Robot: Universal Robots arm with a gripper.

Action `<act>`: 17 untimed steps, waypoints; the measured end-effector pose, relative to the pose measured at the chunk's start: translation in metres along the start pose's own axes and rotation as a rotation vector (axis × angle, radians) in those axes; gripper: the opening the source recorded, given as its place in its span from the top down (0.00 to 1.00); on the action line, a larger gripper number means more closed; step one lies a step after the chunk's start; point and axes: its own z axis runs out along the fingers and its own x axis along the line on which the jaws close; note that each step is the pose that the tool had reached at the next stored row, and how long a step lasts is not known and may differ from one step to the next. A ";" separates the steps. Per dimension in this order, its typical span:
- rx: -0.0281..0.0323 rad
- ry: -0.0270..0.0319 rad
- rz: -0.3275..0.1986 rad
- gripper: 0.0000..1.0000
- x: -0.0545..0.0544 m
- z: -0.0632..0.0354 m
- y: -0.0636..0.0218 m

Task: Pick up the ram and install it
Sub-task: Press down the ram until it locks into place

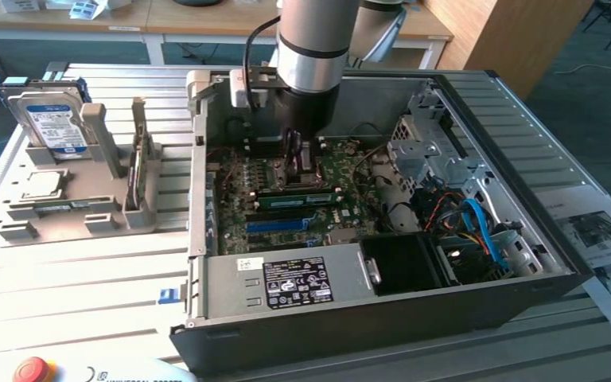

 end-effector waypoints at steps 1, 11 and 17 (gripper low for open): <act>0.0000 -0.0001 0.000 0.89 0.000 -0.0009 0.0000; 0.0000 0.0000 0.000 0.89 0.000 -0.0110 0.0002; 0.0000 0.0000 0.000 0.89 0.000 -0.0174 0.0003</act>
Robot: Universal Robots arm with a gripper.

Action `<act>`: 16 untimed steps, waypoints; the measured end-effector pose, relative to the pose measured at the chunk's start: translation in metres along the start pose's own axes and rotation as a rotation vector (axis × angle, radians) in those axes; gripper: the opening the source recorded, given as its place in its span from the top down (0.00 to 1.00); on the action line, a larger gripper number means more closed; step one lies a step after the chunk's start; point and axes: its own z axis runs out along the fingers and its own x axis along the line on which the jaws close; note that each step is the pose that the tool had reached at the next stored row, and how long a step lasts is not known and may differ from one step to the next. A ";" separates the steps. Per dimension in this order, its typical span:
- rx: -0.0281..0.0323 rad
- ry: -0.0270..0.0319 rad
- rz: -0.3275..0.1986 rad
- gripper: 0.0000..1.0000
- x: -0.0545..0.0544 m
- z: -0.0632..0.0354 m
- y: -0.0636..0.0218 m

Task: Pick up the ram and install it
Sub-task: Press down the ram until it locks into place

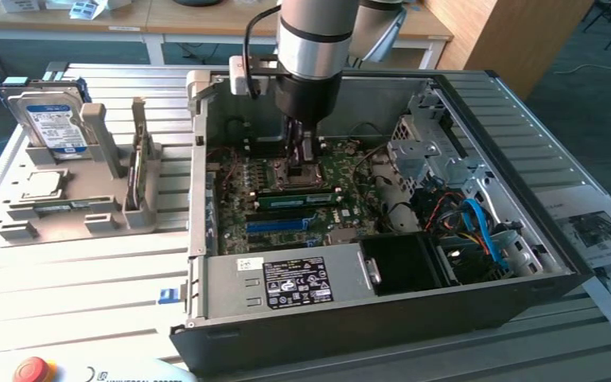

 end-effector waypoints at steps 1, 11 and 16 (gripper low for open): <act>0.0000 0.0000 0.000 0.89 0.000 -0.0010 0.0000; 0.0001 -0.0002 0.000 0.89 0.000 -0.0080 0.0001; 0.0000 0.0000 0.000 0.89 0.000 -0.0080 0.0001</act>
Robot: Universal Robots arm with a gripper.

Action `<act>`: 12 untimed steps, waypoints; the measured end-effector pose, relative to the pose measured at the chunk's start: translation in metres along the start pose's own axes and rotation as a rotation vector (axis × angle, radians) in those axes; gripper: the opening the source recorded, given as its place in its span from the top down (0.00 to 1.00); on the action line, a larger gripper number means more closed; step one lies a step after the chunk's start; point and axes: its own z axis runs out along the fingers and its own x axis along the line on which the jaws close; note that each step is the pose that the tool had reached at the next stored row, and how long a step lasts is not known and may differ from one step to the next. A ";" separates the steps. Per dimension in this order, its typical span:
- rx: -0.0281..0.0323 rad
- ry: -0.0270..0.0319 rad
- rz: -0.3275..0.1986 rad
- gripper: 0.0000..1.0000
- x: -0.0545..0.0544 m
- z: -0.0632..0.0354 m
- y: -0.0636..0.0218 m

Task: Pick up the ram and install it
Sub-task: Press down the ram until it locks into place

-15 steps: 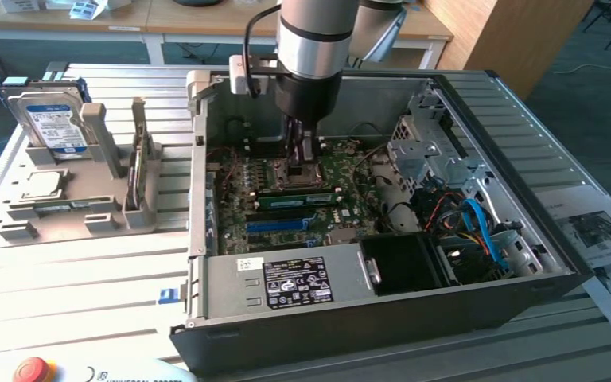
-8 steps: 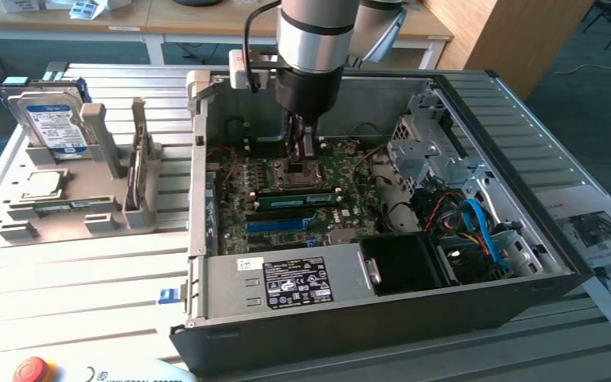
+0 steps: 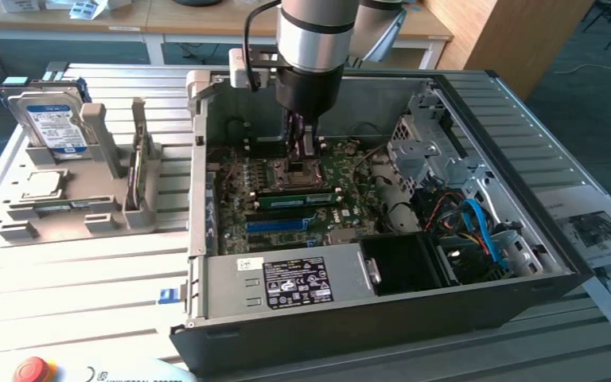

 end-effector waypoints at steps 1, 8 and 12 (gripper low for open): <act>0.0000 0.0001 0.000 0.89 0.000 0.0000 -0.0003; -0.0001 0.0000 0.000 0.89 0.000 -0.0001 -0.0091; -0.0004 0.0001 0.000 0.89 0.000 -0.0003 -0.0146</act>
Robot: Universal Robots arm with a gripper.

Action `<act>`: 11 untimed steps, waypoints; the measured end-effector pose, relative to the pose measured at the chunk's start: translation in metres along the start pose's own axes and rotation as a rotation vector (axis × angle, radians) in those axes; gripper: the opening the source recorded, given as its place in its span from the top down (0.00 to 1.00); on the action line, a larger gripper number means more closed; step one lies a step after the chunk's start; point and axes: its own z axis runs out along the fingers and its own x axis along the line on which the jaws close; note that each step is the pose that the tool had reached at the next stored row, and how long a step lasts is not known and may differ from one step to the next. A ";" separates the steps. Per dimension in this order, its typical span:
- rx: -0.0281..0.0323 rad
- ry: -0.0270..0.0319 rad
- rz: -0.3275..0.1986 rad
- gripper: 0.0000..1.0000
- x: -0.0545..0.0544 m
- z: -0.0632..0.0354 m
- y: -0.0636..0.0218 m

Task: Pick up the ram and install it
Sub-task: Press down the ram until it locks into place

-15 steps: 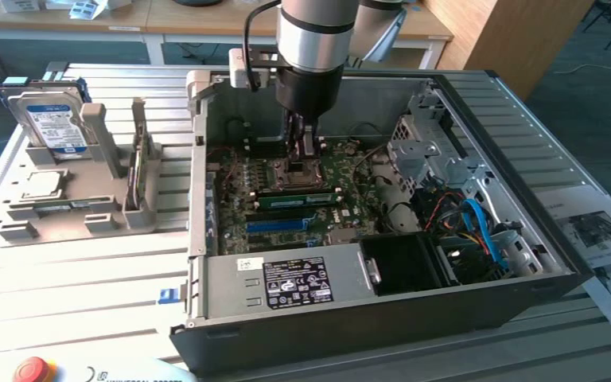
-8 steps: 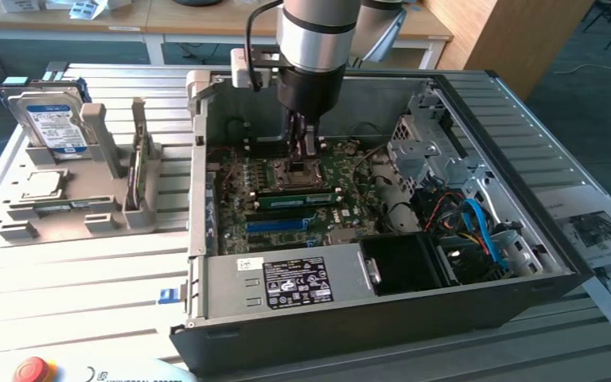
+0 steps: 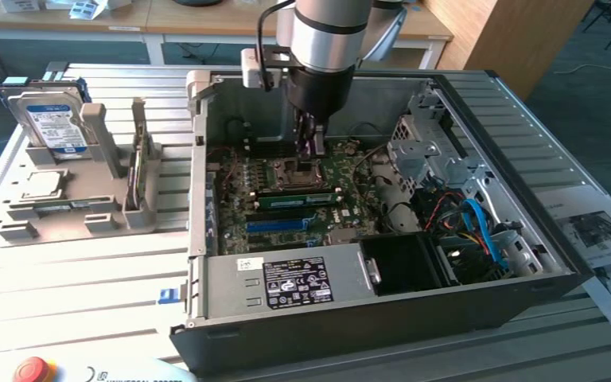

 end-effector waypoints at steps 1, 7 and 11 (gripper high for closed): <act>-0.0001 0.0000 0.000 0.89 0.000 0.0000 -0.0012; -0.0003 0.0000 0.000 0.89 0.000 -0.0001 -0.0074; -0.0003 0.0000 0.000 0.89 0.000 -0.0001 -0.0076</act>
